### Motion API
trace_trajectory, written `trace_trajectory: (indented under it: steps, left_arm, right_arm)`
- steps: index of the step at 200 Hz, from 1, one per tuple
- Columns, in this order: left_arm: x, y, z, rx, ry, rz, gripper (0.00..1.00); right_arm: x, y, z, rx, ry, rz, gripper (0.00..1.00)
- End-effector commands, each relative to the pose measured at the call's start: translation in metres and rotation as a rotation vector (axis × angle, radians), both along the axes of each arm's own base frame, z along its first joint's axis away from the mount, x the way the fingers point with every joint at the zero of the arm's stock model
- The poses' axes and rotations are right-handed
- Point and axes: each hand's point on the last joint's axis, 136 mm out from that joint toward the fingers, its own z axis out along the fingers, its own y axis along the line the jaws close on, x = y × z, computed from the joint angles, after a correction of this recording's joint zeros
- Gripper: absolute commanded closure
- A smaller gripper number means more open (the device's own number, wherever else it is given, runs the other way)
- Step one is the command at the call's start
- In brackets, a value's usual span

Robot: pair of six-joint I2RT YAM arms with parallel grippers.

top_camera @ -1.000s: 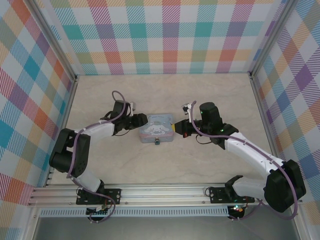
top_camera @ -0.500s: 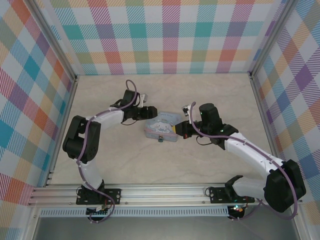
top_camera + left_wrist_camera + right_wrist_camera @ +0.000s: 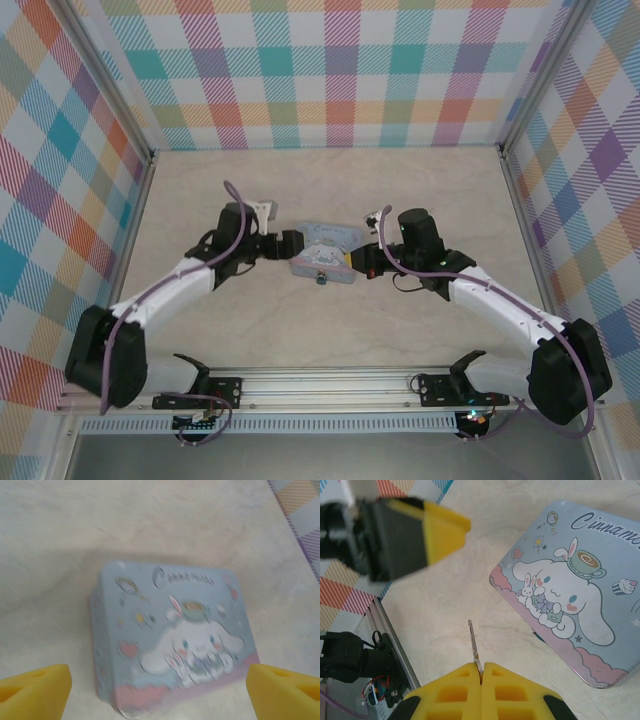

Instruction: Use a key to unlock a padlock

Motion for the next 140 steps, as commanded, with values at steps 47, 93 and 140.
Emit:
trace_trajectory:
  steps: [47, 93, 140]
  left_arm:
    - [-0.057, -0.048, -0.037, -0.152, 0.028, -0.135, 0.09]
    - [-0.045, -0.061, -0.06, -0.157, 0.042, -0.126, 0.09]
    - [-0.025, -0.063, -0.066, -0.125, 0.01, -0.089, 0.08]
  right_arm:
    - [0.026, 0.008, -0.007, 0.065, -0.005, -0.017, 0.99]
    - [0.053, 0.01, -0.025, 0.06, 0.025, -0.045, 0.99]
    - [0.059, 0.006, -0.037, 0.034, 0.043, -0.072, 0.99]
